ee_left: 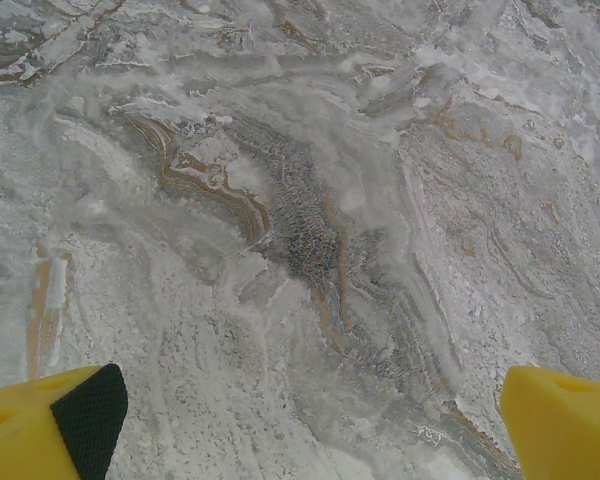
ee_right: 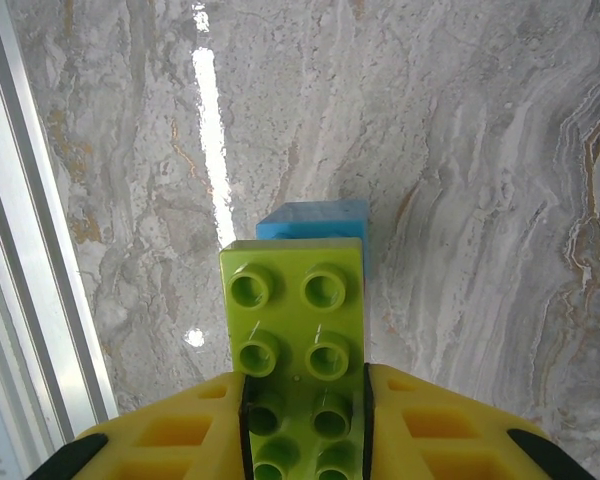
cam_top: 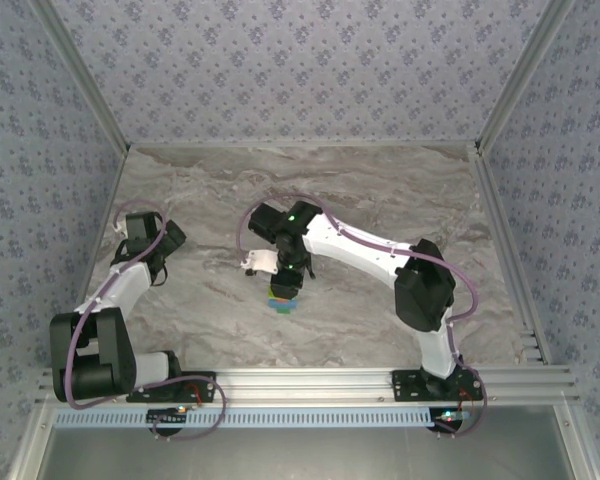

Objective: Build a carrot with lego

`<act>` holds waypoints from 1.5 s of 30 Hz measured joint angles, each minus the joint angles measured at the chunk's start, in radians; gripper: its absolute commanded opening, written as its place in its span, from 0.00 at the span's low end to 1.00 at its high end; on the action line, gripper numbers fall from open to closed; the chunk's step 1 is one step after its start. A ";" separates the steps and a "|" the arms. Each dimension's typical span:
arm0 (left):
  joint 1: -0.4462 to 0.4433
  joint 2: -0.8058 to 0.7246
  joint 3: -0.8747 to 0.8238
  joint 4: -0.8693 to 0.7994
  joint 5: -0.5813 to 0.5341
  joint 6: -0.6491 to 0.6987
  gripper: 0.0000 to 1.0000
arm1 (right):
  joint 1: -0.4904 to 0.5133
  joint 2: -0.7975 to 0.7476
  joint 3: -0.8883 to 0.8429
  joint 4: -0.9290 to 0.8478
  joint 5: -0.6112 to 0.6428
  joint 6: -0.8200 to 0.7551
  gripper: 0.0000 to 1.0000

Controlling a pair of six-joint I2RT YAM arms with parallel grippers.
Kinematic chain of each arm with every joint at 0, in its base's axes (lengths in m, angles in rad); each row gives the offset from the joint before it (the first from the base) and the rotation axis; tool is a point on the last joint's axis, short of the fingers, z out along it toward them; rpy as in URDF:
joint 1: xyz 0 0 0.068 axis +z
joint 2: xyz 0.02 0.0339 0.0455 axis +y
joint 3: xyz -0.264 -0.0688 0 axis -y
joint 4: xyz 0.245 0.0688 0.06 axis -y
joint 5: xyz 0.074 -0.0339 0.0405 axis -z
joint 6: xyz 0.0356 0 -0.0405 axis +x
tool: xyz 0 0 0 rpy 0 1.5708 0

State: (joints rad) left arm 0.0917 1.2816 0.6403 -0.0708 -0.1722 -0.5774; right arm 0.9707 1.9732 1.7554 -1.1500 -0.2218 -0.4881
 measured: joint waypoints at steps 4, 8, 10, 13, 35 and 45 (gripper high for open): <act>0.000 0.000 0.000 0.000 0.000 0.000 0.97 | 0.005 0.000 0.001 -0.002 0.001 0.000 0.32; 0.000 0.000 0.000 0.000 0.000 0.000 0.97 | 0.005 0.000 0.001 -0.003 0.001 0.000 0.32; 0.000 0.000 0.000 0.000 0.000 0.000 0.97 | 0.005 0.000 0.000 -0.002 0.001 0.000 0.32; 0.000 0.000 0.000 0.000 0.000 0.000 0.97 | 0.005 -0.001 -0.006 0.003 -0.002 0.000 0.33; 0.000 0.000 0.000 0.000 0.000 0.000 0.97 | -0.011 0.015 0.047 0.012 -0.002 -0.010 0.51; 0.000 0.000 0.000 0.000 0.000 0.000 0.98 | -0.016 0.004 0.082 0.016 0.002 -0.011 0.64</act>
State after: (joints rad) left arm 0.0917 1.2812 0.6403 -0.0708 -0.1722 -0.5774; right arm 0.9543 1.9774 1.8370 -1.1339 -0.2199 -0.4988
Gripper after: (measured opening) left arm 0.976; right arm 0.635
